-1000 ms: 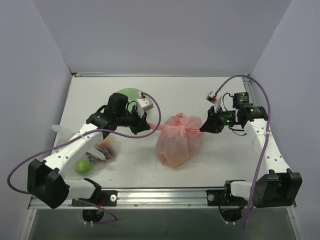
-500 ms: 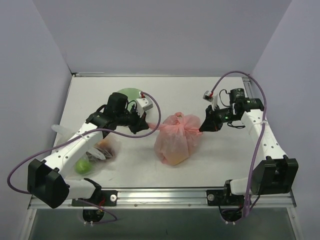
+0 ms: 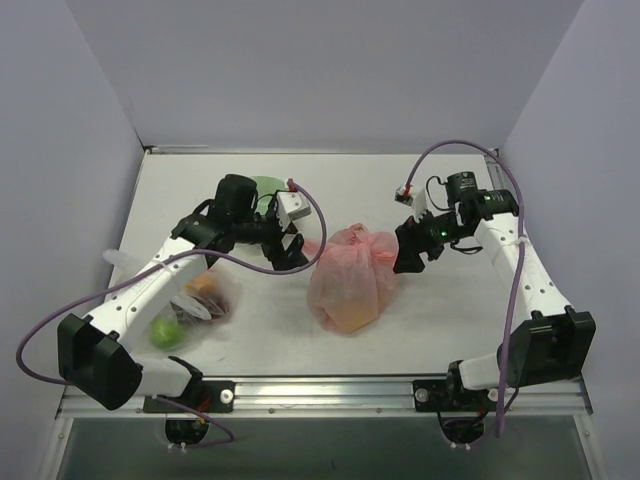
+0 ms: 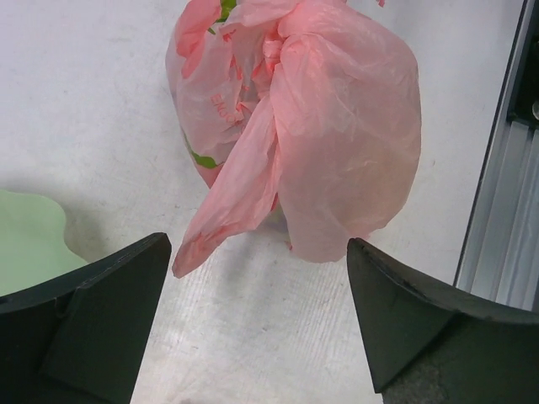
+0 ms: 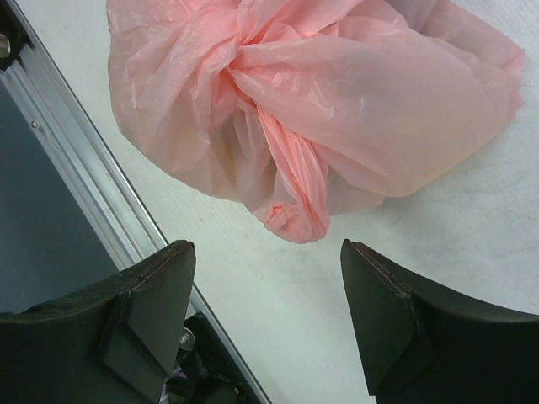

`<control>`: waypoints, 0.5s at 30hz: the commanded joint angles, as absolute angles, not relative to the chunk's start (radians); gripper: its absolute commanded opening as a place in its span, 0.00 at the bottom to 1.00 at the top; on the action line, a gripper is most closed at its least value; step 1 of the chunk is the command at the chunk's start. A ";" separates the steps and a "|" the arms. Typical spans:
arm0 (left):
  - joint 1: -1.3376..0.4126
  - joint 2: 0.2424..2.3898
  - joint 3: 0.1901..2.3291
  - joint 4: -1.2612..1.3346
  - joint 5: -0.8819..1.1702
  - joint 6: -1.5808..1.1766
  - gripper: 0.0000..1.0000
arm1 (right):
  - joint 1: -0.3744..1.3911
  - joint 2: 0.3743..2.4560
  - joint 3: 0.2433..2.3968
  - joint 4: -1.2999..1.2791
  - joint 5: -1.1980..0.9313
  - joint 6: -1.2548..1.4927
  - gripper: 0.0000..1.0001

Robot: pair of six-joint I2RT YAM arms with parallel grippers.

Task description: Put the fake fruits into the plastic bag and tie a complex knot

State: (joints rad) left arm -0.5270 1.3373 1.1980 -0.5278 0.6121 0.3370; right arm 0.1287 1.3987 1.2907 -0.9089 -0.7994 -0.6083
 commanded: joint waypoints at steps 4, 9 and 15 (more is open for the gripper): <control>-0.526 1.333 1.284 -0.561 0.637 0.520 0.97 | 0.205 1.408 1.319 -0.950 -0.655 -0.535 0.68; -0.538 1.394 1.344 -0.618 0.634 0.664 0.97 | 0.233 1.454 1.299 -0.856 -0.562 -0.463 0.66; -0.592 1.489 1.403 -0.683 0.572 0.836 0.98 | 0.273 1.505 1.321 -0.828 -0.528 -0.431 0.66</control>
